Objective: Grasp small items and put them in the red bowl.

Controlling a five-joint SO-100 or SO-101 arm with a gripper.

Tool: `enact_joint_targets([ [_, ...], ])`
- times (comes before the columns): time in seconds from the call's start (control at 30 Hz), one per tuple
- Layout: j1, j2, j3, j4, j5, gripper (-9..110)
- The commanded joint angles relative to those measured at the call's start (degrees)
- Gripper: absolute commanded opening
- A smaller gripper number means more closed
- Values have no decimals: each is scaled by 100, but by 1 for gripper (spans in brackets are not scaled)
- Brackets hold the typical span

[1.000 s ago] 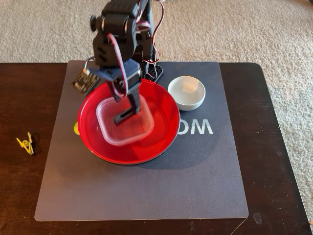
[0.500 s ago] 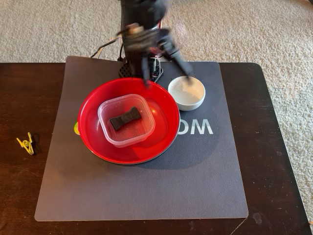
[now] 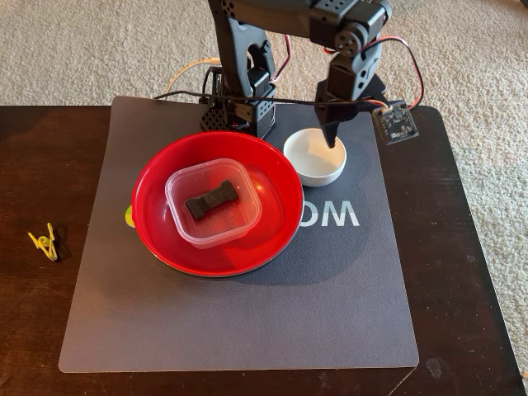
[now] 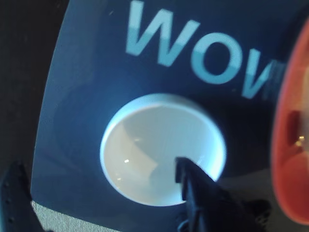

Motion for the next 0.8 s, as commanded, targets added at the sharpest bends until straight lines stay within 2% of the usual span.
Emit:
enact_joint_targets([
  [0.0, -501, 316, 650, -272, -413, 38],
  [0.5, 202, 501, 2637, -1644, -352, 30],
  [0.6, 202, 343, 2637, -1802, -457, 21],
  [0.7, 237, 237, 2566, -1907, -563, 4],
  [0.77, 281, 167, 2435, -1916, -668, 0],
])
